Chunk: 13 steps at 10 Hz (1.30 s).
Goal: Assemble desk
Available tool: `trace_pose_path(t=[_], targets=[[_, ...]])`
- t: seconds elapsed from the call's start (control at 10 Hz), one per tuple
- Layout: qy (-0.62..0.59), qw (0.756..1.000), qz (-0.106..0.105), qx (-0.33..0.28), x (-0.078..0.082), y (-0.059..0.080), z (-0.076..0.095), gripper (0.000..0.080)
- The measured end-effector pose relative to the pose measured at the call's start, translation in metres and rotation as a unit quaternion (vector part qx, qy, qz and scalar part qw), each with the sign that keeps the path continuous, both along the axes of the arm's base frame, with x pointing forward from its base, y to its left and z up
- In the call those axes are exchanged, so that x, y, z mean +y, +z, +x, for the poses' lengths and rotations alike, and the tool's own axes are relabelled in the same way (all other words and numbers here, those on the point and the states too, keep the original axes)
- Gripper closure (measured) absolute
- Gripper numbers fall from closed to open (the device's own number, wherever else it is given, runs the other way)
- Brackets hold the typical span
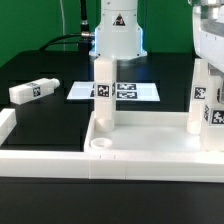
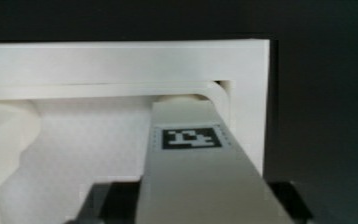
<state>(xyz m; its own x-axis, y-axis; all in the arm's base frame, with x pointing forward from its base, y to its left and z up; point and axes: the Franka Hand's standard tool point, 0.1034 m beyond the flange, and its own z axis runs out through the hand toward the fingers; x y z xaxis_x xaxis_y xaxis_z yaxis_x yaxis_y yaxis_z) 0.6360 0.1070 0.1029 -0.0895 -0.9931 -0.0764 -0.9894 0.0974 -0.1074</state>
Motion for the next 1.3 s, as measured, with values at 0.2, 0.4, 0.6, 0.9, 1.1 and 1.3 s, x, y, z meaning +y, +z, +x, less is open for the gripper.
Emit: trace_pose_path(t=[0.2, 0.4, 0.6, 0.9, 1.1, 1.3], targets=[[0.006, 1.000, 0.003, 0.000, 0.0018, -0.0015, -0.0007, 0.0327], [0.065, 0.998, -0.003, 0.007, 0.0033, -0.0003, -0.0019, 0.0185], [0.145, 0.989, -0.011, 0.001, 0.0035, -0.0003, -0.0015, 0.0158], [0.227, 0.974, -0.020, -0.005, 0.0034, -0.0004, -0.0015, 0.0150], [0.285, 0.958, -0.026, -0.009, 0.0032, -0.0004, -0.0015, 0.0150], [0.379, 0.925, -0.037, -0.011, -0.0002, -0.0002, -0.0018, 0.0150]])
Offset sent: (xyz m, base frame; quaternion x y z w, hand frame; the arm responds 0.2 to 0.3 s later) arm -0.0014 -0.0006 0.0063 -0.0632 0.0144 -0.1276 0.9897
